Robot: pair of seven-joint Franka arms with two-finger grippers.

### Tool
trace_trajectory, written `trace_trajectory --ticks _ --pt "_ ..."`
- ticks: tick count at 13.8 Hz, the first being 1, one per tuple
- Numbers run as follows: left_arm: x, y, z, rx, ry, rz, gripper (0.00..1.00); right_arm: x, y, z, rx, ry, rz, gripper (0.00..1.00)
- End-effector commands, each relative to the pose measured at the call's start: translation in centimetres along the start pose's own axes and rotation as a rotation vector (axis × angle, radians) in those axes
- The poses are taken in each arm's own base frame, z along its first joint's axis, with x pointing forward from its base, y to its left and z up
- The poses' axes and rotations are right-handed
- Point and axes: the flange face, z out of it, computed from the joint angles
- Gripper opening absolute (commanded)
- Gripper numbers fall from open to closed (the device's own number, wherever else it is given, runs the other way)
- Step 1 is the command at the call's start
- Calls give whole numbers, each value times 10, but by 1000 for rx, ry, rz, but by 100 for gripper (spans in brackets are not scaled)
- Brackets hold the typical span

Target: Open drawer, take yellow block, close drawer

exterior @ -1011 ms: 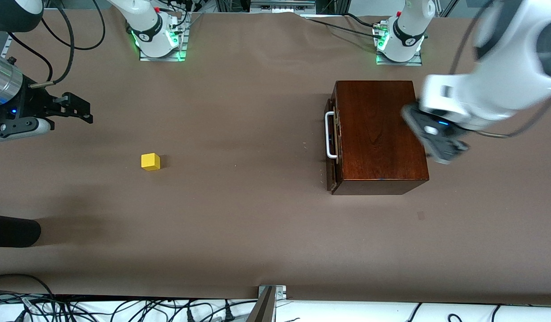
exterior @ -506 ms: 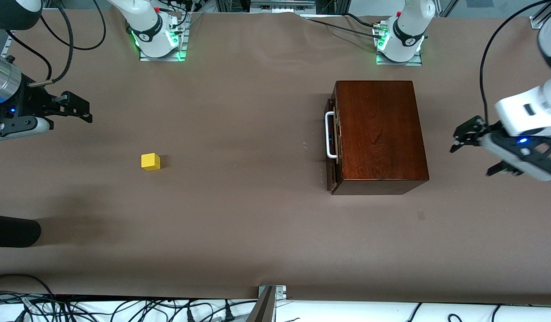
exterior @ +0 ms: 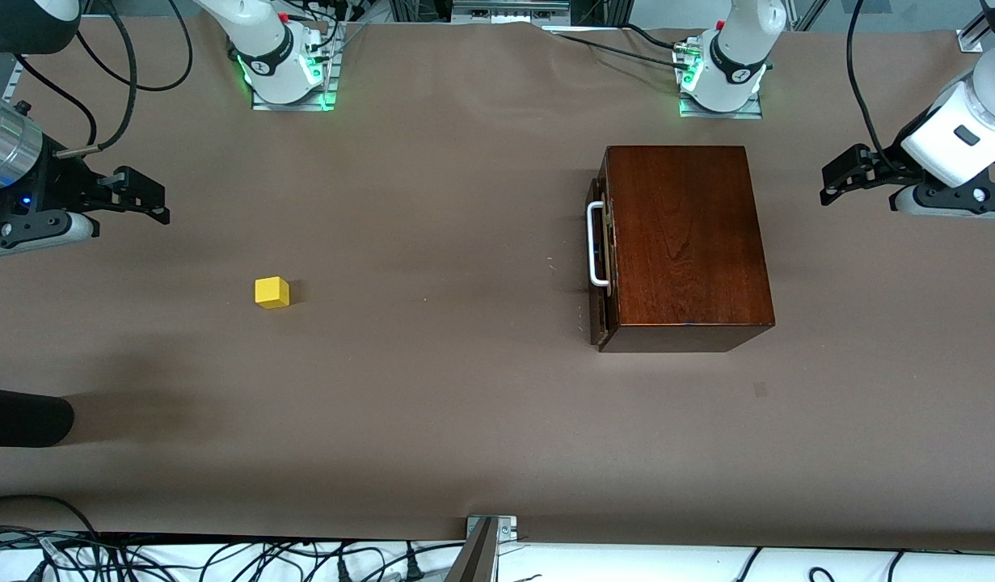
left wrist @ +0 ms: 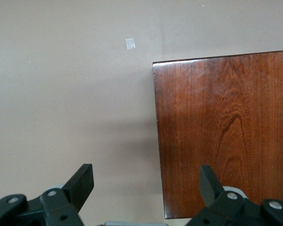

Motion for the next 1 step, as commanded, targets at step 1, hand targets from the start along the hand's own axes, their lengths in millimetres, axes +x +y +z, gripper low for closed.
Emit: trace_trajectory --ticks 1 --pt "1 -9 6 7 -11 -24 100 7 5 -8 -30 42 -5 100"
